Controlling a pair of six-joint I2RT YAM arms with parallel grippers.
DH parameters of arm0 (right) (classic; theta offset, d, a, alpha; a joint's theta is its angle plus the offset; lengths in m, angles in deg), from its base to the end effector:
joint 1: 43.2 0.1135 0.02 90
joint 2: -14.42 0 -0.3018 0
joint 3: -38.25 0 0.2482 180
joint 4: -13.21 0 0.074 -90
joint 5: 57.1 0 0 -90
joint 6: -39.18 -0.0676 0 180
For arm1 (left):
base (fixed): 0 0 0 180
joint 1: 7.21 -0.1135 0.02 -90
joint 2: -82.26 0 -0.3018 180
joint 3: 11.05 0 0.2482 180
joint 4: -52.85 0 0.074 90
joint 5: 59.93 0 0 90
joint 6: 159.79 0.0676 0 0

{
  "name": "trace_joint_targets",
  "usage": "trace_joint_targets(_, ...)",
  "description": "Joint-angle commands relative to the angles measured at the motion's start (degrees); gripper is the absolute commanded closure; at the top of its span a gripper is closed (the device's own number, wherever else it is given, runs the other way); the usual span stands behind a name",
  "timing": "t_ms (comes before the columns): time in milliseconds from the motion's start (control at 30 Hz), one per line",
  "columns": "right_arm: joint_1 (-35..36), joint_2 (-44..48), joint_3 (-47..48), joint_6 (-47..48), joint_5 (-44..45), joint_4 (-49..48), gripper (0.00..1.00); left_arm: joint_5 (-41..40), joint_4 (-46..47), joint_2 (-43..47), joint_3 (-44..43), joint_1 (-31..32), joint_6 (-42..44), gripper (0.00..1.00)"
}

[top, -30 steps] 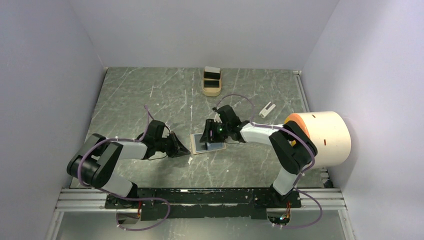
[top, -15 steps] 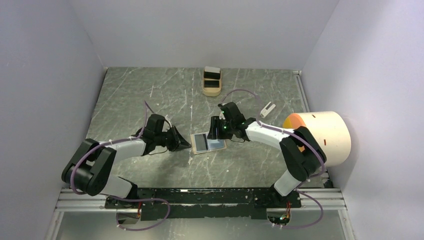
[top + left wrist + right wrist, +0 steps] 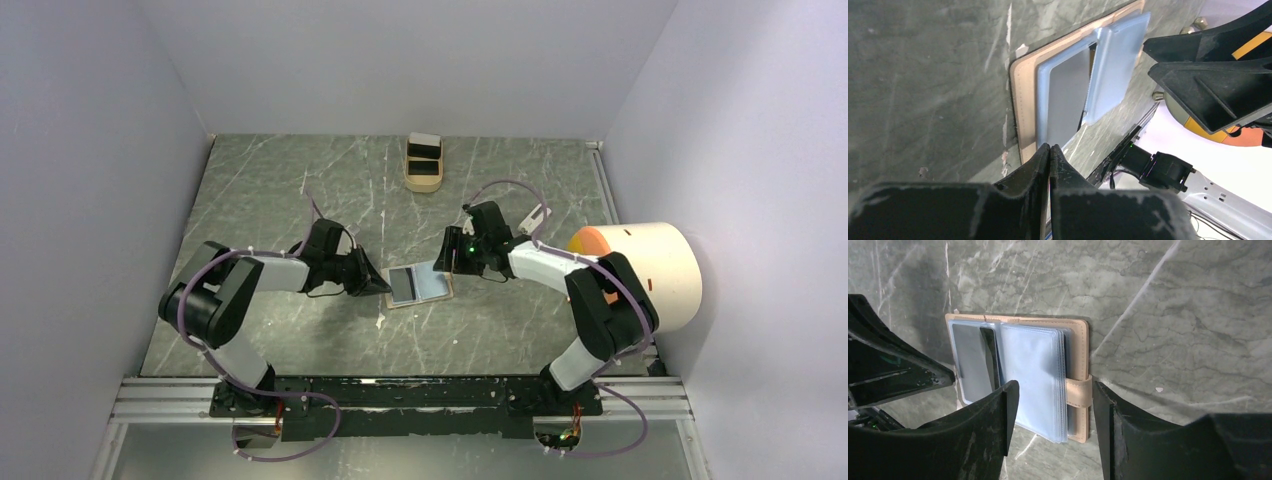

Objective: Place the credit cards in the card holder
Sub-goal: Insert the credit card into the card holder, then adjust the card holder at the center of the board.

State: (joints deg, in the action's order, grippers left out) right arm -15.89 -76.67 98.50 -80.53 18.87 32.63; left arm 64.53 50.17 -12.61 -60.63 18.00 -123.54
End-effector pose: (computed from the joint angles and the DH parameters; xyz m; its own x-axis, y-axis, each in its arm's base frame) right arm 0.2840 0.1651 0.1807 -0.8823 0.0856 -0.4629 -0.1676 0.8618 0.4788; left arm 0.2616 -0.1654 0.1415 -0.9570 -0.2844 -0.0569 -0.1316 0.6008 -0.7885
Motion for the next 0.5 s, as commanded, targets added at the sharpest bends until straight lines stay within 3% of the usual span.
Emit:
trace_joint_targets(0, -1.14, -1.49, -0.61, 0.49, -3.37, -4.05, 0.42, 3.16, 2.56, -1.57, -0.81, 0.19, 1.18, 0.91)
trace_joint_targets(333, -1.47, -2.47, -2.58, -0.1, -5.62, -5.58, 0.46, 2.15, 1.3, -2.91, -0.88, 0.19, 2.46, 0.91)
trace_joint_targets(467, -1.56, -0.78, -1.66, 3.56, -1.86, -2.44, 0.55, 1.67, 0.94, -3.42, -0.71, 0.19, 2.91, 0.91)
